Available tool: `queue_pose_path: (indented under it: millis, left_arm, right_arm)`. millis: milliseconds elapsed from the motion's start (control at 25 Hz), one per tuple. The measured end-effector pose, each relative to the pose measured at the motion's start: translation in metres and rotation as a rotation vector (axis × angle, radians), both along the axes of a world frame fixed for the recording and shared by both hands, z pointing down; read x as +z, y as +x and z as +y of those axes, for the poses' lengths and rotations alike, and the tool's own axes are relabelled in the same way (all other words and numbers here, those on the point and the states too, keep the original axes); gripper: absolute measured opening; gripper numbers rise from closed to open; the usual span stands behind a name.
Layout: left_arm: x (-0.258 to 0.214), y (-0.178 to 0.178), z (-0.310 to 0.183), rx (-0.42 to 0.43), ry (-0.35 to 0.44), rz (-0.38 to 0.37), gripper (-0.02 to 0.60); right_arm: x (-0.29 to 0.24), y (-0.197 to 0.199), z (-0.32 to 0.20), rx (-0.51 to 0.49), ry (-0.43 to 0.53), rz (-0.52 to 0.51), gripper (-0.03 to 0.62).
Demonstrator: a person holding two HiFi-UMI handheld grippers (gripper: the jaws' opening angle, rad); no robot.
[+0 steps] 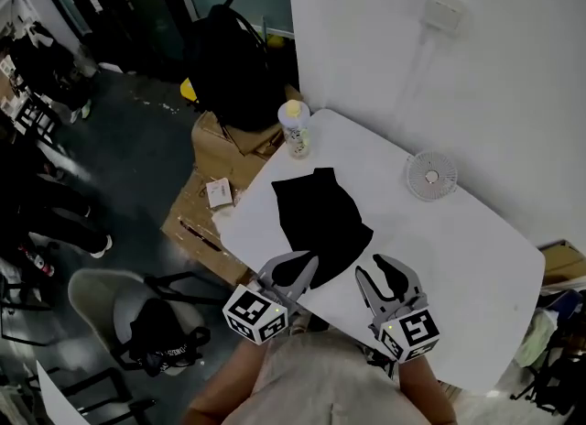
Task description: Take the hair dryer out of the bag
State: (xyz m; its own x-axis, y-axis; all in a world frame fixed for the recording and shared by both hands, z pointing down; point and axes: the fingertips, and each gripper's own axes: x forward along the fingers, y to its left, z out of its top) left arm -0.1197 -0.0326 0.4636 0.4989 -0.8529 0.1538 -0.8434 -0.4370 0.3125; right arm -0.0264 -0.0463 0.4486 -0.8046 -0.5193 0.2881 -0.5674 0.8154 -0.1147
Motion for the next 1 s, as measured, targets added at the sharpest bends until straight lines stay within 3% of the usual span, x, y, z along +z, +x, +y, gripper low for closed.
queue_pose_path:
  millis: [240, 560, 720, 840, 1000]
  left_arm:
    - [0.016, -0.007, -0.022, 0.008, -0.022, -0.041, 0.012]
    - [0.056, -0.006, -0.042, 0.058, -0.118, -0.14, 0.023]
    - [0.085, -0.001, -0.046, 0.084, -0.198, -0.171, 0.142]
    - [0.104, 0.004, -0.05, 0.106, -0.242, -0.204, 0.164]
    - [0.137, 0.005, -0.056, 0.118, -0.353, -0.34, 0.196]
  right_arm:
    - [0.017, 0.003, -0.014, 0.031, -0.027, 0.021, 0.164]
    - [0.049, 0.004, -0.025, 0.058, -0.07, 0.059, 0.167]
    - [0.058, 0.004, -0.029, 0.07, -0.083, 0.066, 0.167]
    - [0.062, 0.005, -0.032, 0.081, -0.095, 0.066, 0.169]
    - [0.067, 0.005, -0.036, 0.093, -0.107, 0.071, 0.17]
